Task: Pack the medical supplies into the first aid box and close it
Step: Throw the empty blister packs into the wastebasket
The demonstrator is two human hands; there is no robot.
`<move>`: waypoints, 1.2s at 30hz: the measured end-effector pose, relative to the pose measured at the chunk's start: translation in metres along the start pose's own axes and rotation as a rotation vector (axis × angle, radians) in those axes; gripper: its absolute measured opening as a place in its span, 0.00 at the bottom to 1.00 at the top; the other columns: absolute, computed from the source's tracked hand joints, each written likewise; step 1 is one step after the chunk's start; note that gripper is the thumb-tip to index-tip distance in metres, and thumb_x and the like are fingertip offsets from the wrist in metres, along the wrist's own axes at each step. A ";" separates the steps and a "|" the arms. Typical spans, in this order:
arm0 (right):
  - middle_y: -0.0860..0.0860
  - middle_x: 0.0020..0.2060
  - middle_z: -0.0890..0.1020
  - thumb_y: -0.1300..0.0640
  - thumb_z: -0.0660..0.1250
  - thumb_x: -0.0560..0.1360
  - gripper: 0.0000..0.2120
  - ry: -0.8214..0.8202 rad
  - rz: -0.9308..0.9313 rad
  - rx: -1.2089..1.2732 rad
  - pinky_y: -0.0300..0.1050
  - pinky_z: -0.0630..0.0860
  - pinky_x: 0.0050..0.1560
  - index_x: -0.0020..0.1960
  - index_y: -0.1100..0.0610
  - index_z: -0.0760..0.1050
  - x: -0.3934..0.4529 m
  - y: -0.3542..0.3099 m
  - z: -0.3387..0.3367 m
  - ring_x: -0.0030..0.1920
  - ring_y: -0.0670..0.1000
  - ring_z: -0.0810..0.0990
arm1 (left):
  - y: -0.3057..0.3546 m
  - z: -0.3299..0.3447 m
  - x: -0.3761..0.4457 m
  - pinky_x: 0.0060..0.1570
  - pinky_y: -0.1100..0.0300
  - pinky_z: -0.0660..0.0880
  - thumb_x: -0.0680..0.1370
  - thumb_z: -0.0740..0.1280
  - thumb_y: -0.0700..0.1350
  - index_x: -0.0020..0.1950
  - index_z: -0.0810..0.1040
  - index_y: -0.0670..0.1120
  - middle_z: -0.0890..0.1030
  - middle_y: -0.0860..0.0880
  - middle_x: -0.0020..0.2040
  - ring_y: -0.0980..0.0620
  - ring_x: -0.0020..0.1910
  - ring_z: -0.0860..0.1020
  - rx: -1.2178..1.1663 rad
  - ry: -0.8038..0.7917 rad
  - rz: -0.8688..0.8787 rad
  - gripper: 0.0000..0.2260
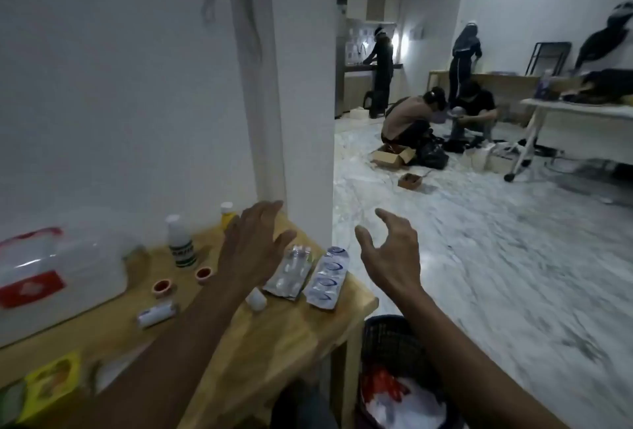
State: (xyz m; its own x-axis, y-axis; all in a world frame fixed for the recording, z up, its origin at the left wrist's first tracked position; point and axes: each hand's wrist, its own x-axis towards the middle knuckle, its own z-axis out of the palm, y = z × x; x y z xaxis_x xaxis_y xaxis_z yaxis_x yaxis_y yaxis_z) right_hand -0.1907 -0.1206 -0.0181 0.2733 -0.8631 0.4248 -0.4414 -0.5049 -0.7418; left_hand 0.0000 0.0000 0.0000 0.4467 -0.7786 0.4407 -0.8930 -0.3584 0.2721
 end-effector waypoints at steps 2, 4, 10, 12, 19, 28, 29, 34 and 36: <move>0.51 0.67 0.74 0.44 0.67 0.76 0.24 -0.046 0.079 0.000 0.51 0.68 0.66 0.69 0.52 0.72 0.001 0.013 0.019 0.68 0.54 0.69 | -0.010 0.020 0.005 0.67 0.43 0.65 0.78 0.64 0.57 0.72 0.70 0.47 0.72 0.45 0.70 0.43 0.69 0.70 -0.001 -0.026 -0.018 0.25; 0.51 0.68 0.74 0.43 0.67 0.76 0.25 -0.122 0.128 -0.006 0.50 0.67 0.66 0.69 0.52 0.72 -0.001 0.027 0.036 0.69 0.53 0.69 | -0.021 0.039 0.007 0.67 0.44 0.64 0.78 0.64 0.57 0.71 0.71 0.48 0.72 0.46 0.70 0.44 0.69 0.69 0.025 -0.101 -0.038 0.24; 0.51 0.70 0.72 0.41 0.65 0.77 0.26 -0.228 0.206 -0.007 0.52 0.67 0.67 0.70 0.52 0.71 0.008 0.044 0.071 0.70 0.53 0.68 | -0.032 0.071 0.023 0.72 0.44 0.52 0.80 0.60 0.56 0.72 0.69 0.53 0.67 0.50 0.74 0.48 0.74 0.61 0.094 -0.214 -0.066 0.21; 0.51 0.69 0.73 0.40 0.64 0.77 0.25 -0.236 0.232 -0.002 0.53 0.69 0.66 0.69 0.53 0.72 0.009 0.047 0.076 0.69 0.53 0.69 | -0.032 0.076 0.027 0.72 0.43 0.47 0.81 0.59 0.56 0.71 0.70 0.54 0.67 0.50 0.74 0.49 0.74 0.59 0.118 -0.237 -0.058 0.19; 0.49 0.61 0.79 0.43 0.66 0.76 0.15 -0.234 0.262 0.004 0.49 0.74 0.57 0.57 0.50 0.80 0.007 0.049 0.079 0.61 0.51 0.76 | -0.031 0.088 0.029 0.70 0.42 0.40 0.80 0.62 0.55 0.60 0.77 0.58 0.68 0.54 0.73 0.51 0.74 0.59 0.083 -0.223 -0.061 0.11; 0.48 0.47 0.85 0.47 0.71 0.74 0.09 -0.114 0.290 0.164 0.44 0.72 0.46 0.47 0.52 0.83 0.007 0.042 0.068 0.53 0.48 0.80 | -0.019 0.083 0.031 0.68 0.43 0.46 0.74 0.70 0.54 0.42 0.75 0.55 0.76 0.61 0.50 0.54 0.63 0.71 -0.091 -0.104 -0.059 0.06; 0.49 0.47 0.86 0.48 0.71 0.74 0.08 -0.095 0.290 0.193 0.43 0.71 0.46 0.46 0.52 0.84 0.007 0.042 0.063 0.53 0.48 0.81 | -0.017 0.081 0.031 0.69 0.42 0.48 0.73 0.71 0.54 0.41 0.75 0.55 0.77 0.61 0.49 0.53 0.62 0.72 -0.131 -0.094 -0.063 0.06; 0.46 0.39 0.84 0.52 0.74 0.73 0.07 0.036 0.249 0.272 0.34 0.72 0.44 0.46 0.55 0.85 0.016 0.040 0.026 0.43 0.41 0.81 | 0.008 0.072 0.034 0.64 0.47 0.63 0.71 0.73 0.56 0.40 0.77 0.59 0.83 0.57 0.49 0.54 0.54 0.77 -0.423 -0.007 -0.054 0.06; 0.46 0.37 0.84 0.53 0.74 0.73 0.07 0.098 0.228 0.273 0.26 0.70 0.40 0.46 0.56 0.85 0.021 0.044 0.006 0.40 0.36 0.79 | 0.031 0.066 0.037 0.57 0.57 0.58 0.71 0.74 0.53 0.43 0.81 0.54 0.83 0.56 0.51 0.55 0.53 0.76 -0.417 0.070 -0.048 0.05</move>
State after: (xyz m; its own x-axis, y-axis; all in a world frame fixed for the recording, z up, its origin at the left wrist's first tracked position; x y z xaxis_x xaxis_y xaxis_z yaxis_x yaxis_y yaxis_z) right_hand -0.1993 -0.1613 -0.0448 0.1049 -0.9571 0.2702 -0.2340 -0.2878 -0.9287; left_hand -0.0143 -0.0739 -0.0317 0.5026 -0.7240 0.4724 -0.7794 -0.1430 0.6100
